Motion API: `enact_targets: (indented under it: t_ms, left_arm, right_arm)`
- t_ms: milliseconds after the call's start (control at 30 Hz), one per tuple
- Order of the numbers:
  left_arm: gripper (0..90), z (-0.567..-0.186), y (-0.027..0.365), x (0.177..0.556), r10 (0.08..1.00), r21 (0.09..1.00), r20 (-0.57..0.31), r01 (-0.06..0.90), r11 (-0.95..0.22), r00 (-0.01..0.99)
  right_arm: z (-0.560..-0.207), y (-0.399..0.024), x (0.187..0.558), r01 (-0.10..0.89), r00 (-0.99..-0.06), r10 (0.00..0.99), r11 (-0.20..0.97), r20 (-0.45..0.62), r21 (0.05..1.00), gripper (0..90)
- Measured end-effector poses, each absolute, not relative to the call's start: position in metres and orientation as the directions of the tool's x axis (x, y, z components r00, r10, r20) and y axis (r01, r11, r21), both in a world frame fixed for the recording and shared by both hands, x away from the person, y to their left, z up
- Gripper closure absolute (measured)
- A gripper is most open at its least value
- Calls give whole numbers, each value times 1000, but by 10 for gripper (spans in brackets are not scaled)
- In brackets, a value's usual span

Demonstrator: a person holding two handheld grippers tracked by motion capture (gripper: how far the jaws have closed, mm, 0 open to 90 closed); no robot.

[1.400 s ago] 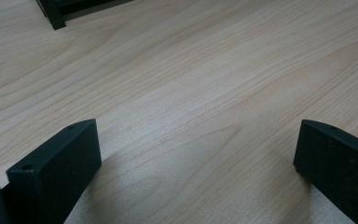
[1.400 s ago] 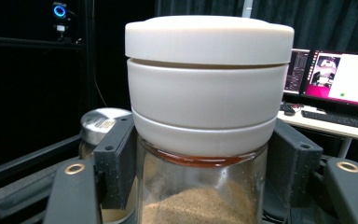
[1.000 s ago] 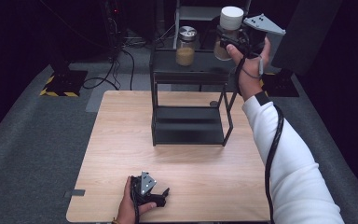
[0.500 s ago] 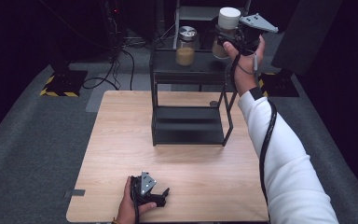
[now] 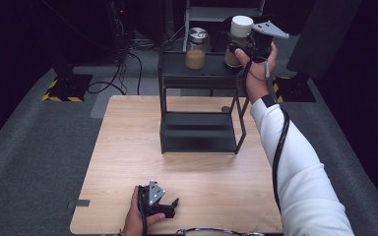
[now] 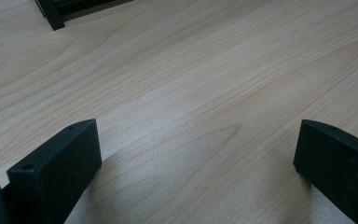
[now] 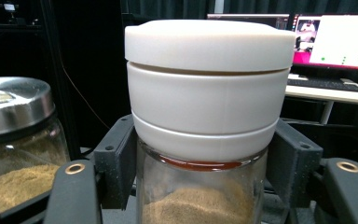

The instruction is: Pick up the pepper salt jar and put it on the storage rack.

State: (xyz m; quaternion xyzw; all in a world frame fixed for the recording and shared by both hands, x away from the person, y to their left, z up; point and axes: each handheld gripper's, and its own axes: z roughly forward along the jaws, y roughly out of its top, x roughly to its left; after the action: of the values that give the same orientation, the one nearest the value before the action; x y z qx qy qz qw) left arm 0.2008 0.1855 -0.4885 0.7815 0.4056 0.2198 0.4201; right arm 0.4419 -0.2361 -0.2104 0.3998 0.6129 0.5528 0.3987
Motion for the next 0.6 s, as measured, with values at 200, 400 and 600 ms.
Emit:
enact_targets:
  t_ms: [200,400,600]
  left_arm:
    - [4,-489,185,201,819,835,3,449,-318,574]
    - [4,-489,185,201,819,835,3,449,-318,574]
    - [4,-489,186,201,818,835,3,449,-318,575]
  right_arm:
    - [-214,-236,442,43,-362,931,74,-53,996,344]
    - [-220,-232,439,25,-341,938,74,-61,997,340]
    - [-223,-233,435,-17,-338,938,75,-77,997,238]
